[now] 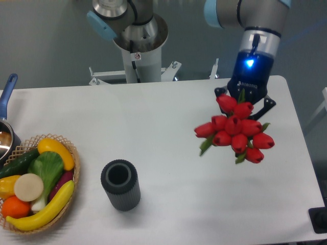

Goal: Pick up the flowers from the vase
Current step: 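Carry the held tulips away from the vase over the empty table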

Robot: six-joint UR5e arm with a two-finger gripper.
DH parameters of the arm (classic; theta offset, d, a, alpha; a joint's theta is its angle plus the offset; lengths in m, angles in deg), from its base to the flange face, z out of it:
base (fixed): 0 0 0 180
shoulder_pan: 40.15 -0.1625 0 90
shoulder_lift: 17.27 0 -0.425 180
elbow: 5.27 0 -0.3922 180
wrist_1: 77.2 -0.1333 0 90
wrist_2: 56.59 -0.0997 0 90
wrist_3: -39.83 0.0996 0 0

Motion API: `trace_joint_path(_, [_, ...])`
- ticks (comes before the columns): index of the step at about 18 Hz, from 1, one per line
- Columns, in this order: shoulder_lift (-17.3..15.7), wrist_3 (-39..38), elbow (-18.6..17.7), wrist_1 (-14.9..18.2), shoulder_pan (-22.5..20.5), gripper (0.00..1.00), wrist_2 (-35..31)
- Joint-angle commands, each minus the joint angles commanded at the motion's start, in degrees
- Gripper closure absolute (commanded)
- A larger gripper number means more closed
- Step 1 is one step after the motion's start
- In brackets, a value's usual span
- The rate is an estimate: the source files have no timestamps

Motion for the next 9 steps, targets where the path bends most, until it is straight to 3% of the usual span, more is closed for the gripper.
trace_joint_path(5, [2.10, -0.26, 0.17, 0.70, 0.79, 0.96, -10.38])
trace_joint_path(9, [4.13, -0.26, 1.22, 1.41, 5.44, 0.94, -20.05])
